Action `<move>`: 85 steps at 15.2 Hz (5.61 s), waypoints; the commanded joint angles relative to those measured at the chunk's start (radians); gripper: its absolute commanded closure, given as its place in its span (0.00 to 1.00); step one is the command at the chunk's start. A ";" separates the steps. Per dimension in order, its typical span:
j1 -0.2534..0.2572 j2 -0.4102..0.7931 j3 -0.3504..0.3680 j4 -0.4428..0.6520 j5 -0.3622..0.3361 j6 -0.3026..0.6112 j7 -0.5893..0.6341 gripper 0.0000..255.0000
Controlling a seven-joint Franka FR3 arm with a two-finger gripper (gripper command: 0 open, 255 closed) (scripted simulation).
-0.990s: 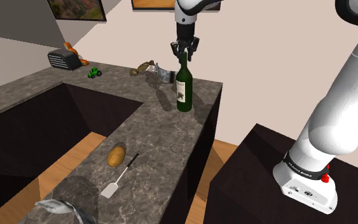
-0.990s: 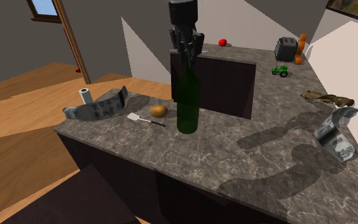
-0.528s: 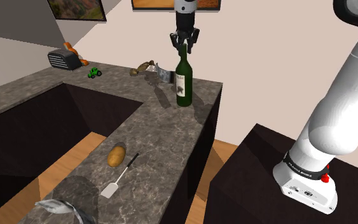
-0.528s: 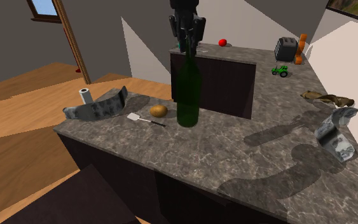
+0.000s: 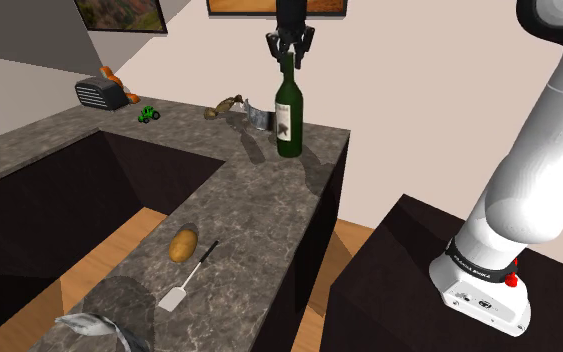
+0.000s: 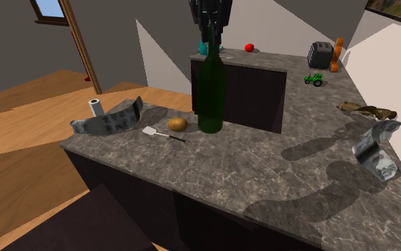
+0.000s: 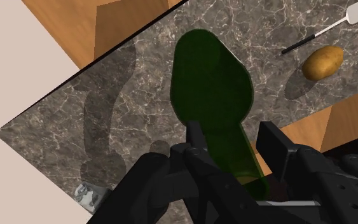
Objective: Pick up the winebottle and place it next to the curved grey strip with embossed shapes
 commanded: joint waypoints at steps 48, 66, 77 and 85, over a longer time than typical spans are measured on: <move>0.601 0.463 0.360 0.362 -0.238 -0.028 0.928 1.00; 0.771 0.730 0.341 0.598 -0.315 -0.015 1.033 1.00; 0.739 0.720 0.341 0.428 -0.321 0.137 1.065 1.00; 0.729 0.739 0.335 0.352 -0.333 0.228 1.085 1.00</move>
